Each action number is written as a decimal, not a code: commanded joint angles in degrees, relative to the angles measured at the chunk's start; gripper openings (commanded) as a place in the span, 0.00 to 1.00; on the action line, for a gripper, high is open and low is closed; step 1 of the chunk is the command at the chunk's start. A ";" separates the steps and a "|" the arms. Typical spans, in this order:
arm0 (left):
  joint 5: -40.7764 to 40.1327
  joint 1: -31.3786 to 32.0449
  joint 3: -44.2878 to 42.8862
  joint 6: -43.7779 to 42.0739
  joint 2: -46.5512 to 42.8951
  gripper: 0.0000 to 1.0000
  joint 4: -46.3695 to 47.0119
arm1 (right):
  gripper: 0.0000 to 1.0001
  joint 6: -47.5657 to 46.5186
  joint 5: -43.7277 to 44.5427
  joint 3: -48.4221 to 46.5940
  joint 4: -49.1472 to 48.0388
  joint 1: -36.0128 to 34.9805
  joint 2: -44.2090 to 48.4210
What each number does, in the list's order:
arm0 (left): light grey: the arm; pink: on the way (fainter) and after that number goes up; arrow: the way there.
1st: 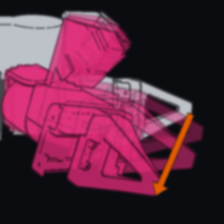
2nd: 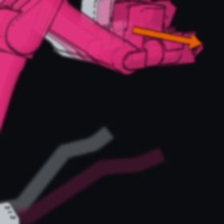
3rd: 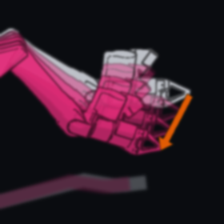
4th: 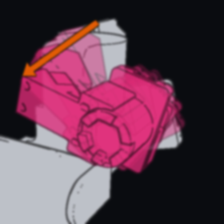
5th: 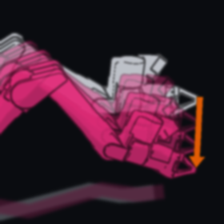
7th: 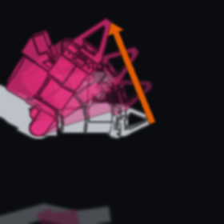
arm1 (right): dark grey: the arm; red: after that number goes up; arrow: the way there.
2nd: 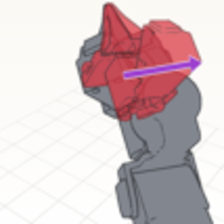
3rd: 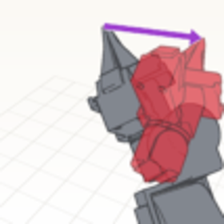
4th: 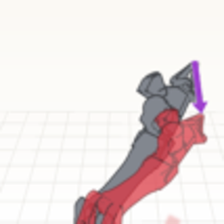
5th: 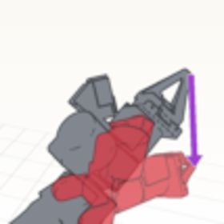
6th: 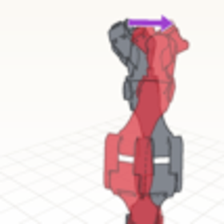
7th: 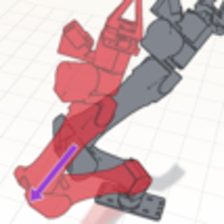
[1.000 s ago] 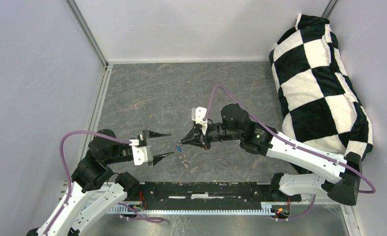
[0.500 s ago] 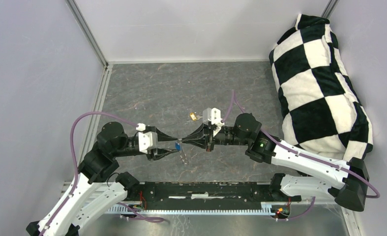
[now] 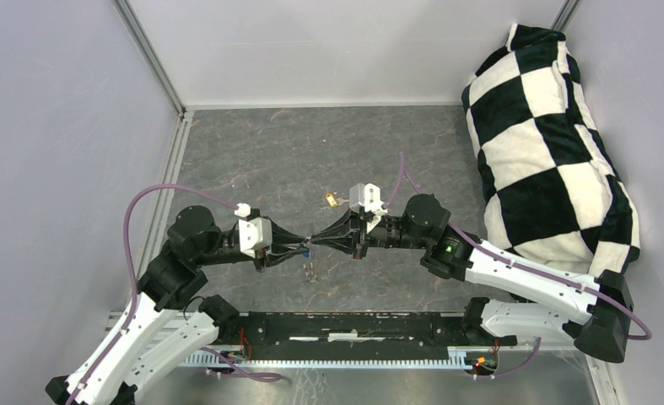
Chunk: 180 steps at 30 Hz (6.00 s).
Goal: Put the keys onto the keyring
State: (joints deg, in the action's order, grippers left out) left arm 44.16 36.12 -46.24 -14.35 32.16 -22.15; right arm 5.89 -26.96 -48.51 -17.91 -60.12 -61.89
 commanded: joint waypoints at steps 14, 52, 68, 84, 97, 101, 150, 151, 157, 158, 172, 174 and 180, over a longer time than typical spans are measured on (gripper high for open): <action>-3.17 0.10 -2.54 2.14 0.75 0.02 2.06 | 0.04 -4.39 -3.16 -5.21 5.97 -0.54 -0.91; -1.68 0.09 -5.05 -12.11 3.52 0.02 -10.33 | 0.13 -26.12 -1.74 -36.19 49.58 -3.66 -17.76; -2.38 0.09 -4.05 -12.04 1.21 0.47 -10.81 | 0.00 -14.52 -1.03 -17.47 21.83 -2.56 -5.71; -2.76 0.09 -2.08 -3.90 0.07 0.40 -4.26 | 0.01 -0.93 -0.68 -1.23 -4.84 -2.19 -0.09; -4.73 0.11 -1.36 -12.68 -1.90 0.19 -7.11 | 0.00 -1.79 4.41 -1.85 -1.95 -2.20 0.63; -8.13 0.09 -0.81 -16.94 -3.07 0.21 -6.81 | 0.00 -1.50 5.40 -1.75 -1.87 -2.18 0.78; -3.19 0.09 4.77 -1.42 -2.09 0.20 0.14 | 0.00 1.92 5.17 -1.59 -4.16 -2.20 -0.27; -3.32 0.09 4.65 -1.73 -2.22 0.19 -0.36 | 0.00 1.72 5.30 -1.59 -4.00 -2.21 -0.29; -3.83 0.09 4.53 -4.41 -3.01 0.08 -2.80 | 0.00 1.55 6.23 -1.32 -3.94 -2.24 0.17; -3.87 0.09 4.57 -5.10 -3.13 0.06 -3.31 | 0.00 1.51 6.48 -1.19 -3.97 -2.27 0.26; -8.18 0.09 6.35 -11.78 -6.12 0.02 -7.33 | 0.00 1.17 6.48 -0.38 -4.29 -2.17 1.37; -7.22 0.09 6.73 -11.48 -6.10 0.02 -7.53 | 0.00 1.96 6.04 0.02 -5.81 -2.22 1.25; -3.22 0.09 7.10 -11.20 -3.95 0.02 -6.05 | 0.00 4.84 4.72 1.26 -10.47 -2.24 0.21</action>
State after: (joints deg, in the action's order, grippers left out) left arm 38.11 36.12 -39.64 -23.64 26.72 -27.55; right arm 8.78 -22.04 -47.16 -19.62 -62.41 -62.63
